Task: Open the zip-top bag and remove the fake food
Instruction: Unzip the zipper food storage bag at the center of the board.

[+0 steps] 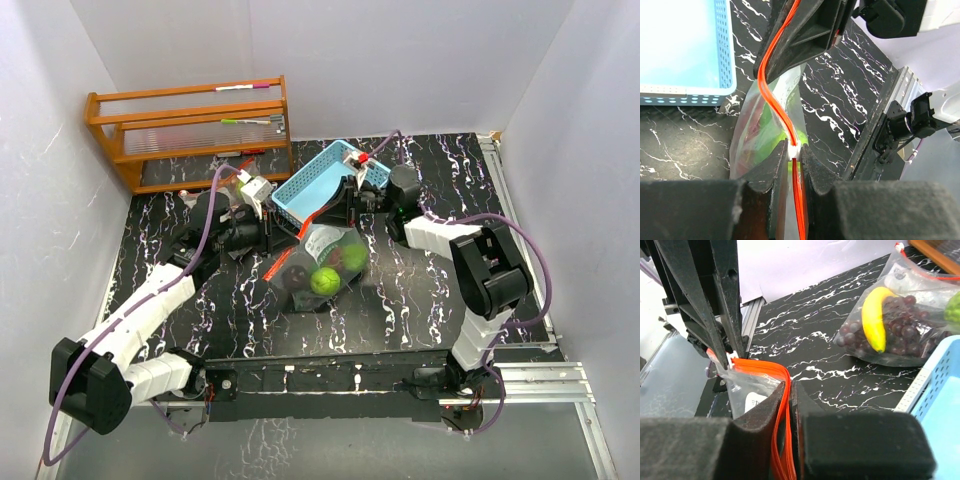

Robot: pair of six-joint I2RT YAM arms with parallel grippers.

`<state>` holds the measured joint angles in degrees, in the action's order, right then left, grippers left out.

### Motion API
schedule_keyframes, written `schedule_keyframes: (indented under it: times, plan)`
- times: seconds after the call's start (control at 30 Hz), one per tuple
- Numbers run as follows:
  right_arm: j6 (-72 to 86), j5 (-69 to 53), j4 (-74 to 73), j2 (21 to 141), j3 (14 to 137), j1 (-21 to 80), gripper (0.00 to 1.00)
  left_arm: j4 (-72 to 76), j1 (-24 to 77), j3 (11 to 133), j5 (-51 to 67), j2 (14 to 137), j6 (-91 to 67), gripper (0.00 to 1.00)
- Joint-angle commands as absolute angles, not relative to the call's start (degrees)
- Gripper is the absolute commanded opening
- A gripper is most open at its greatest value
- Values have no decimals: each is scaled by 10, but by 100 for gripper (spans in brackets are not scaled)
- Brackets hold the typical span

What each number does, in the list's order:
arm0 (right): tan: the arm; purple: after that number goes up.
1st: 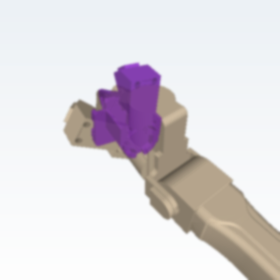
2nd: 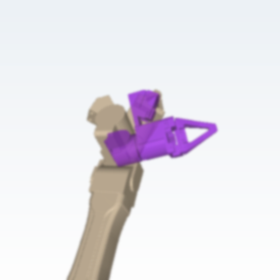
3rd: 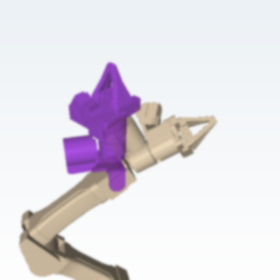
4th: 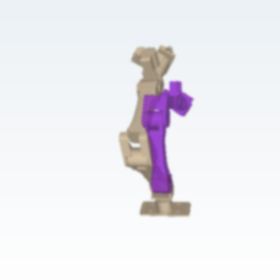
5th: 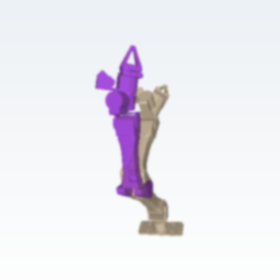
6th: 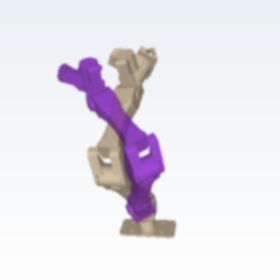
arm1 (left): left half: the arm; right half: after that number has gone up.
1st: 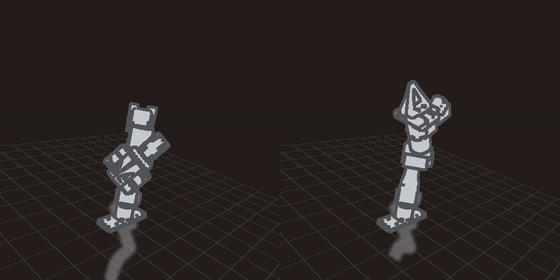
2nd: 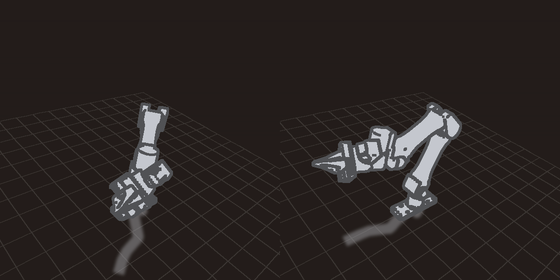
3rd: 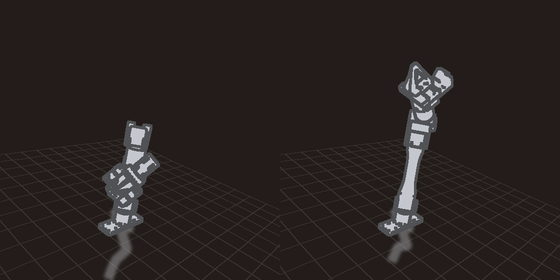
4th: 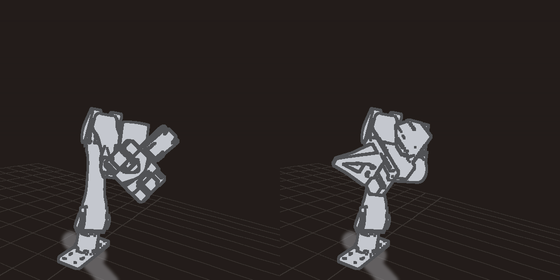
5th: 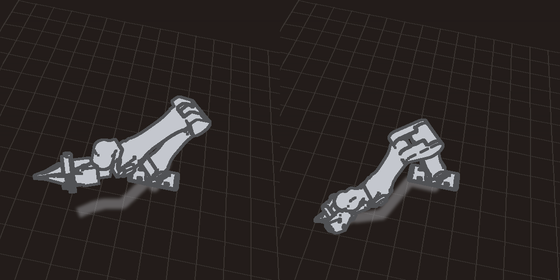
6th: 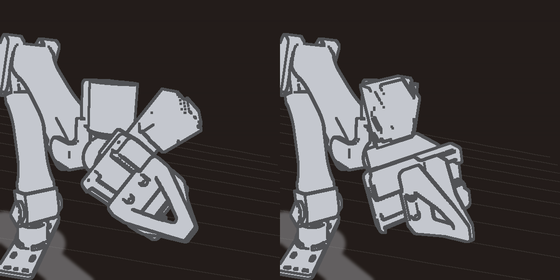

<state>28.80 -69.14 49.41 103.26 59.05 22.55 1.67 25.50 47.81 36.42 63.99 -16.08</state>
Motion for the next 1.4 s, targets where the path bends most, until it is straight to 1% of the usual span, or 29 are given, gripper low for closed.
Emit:
schedule_keyframes:
  times: [0.0, 0.07, 0.2, 0.33, 0.43, 0.57, 0.7, 0.73, 0.77, 0.83, 0.87, 0.9, 0.93, 0.97, 1.1, 1.2, 1.27, 1.37]
  plan:
    - [303, -628, 518, 984, 607, 195, 8, 11, 254, 492, 365, 623, -159, 0]
    - [327, -614, 535, 986, 609, 176, 8, -1, 254, 493, 358, 616, -153, 2]
    - [364, -601, 557, 996, 621, 138, 8, -21, 255, 495, 347, 602, -147, 3]
    - [387, -594, 569, 1009, 627, 100, 8, -44, 254, 494, 335, 584, -142, 0]
    - [414, -600, 597, 1026, 635, 72, 8, -57, 254, 485, 328, 570, -139, 0]
    - [437, -616, 636, 1045, 654, 61, 8, -77, 254, 474, 319, 556, -136, 0]
    - [441, -613, 650, 1044, 661, 77, 8, -72, 254, 463, 317, 547, -139, 0]
    - [434, -600, 647, 1033, 653, 83, 13, -65, 254, 461, 318, 549, -142, 0]
    - [415, -582, 633, 1017, 643, 89, 25, -62, 254, 461, 316, 553, -144, 0]
    - [345, -522, 552, 966, 626, 101, 58, -56, 254, 466, 306, 568, -150, 0]
    - [297, -484, 493, 941, 620, 113, 72, -51, 254, 468, 301, 577, -153, 0]
    - [255, -433, 434, 919, 620, 124, 80, -41, 254, 469, 302, 585, -157, 0]
    - [217, -383, 383, 900, 623, 133, 82, -29, 254, 469, 308, 597, -161, 0]
    - [188, -342, 326, 886, 627, 141, 82, -12, 254, 468, 324, 607, -165, 0]
    - [156, -220, 255, 854, 619, 167, 82, 91, 255, 439, 377, 628, -205, 0]
    - [119, -117, 191, 838, 619, 217, 79, 139, 264, 424, 389, 642, -219, 0]
    - [101, -41, 146, 828, 628, 258, 75, 149, 278, 422, 385, 646, -209, 0]
    - [105, 65, 89, 818, 639, 311, 64, 166, 304, 423, 369, 649, -198, 0]
